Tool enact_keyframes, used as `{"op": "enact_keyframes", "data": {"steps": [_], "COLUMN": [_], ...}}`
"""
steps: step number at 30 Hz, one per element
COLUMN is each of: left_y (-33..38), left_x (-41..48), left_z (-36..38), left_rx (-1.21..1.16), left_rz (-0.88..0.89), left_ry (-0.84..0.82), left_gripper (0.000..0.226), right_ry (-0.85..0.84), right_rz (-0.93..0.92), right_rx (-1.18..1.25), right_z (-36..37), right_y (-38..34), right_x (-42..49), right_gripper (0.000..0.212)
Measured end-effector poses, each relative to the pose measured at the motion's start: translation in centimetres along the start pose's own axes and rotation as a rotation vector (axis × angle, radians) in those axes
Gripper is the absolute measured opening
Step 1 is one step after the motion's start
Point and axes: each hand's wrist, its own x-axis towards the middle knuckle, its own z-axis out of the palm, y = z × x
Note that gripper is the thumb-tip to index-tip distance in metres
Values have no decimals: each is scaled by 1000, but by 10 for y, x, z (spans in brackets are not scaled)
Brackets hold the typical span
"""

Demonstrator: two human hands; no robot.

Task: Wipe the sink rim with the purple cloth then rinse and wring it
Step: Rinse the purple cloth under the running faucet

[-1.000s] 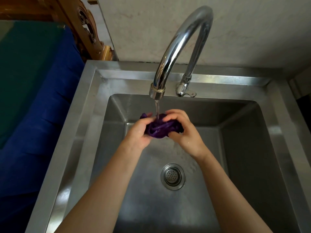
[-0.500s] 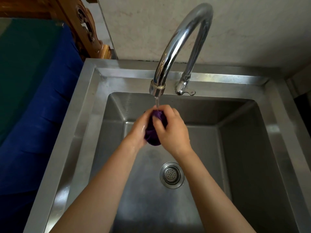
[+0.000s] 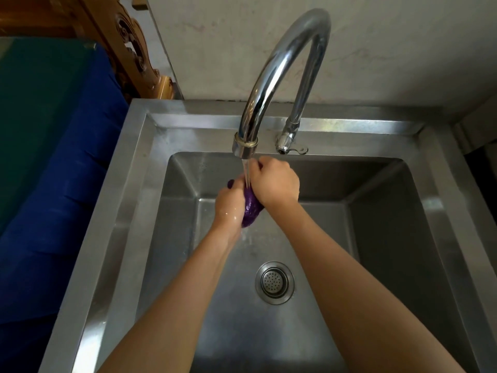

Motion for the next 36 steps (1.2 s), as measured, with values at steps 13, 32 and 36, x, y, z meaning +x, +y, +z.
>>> {"op": "enact_keyframes", "data": {"steps": [13, 32, 36], "left_y": [-6, -27, -21], "left_x": [2, 9, 8], "left_z": [-9, -24, -26], "left_rx": [-100, -213, -227], "left_rz": [-129, -202, -199], "left_ry": [-164, -209, -229], "left_gripper": [47, 43, 25], "right_ry": [-144, -269, -131], "right_rz": [232, 320, 400], "right_rx": [762, 872, 880], "right_z": [-3, -8, -23], "right_y": [39, 61, 61], "right_x": [-16, -28, -15], "right_gripper": [39, 43, 52]}}
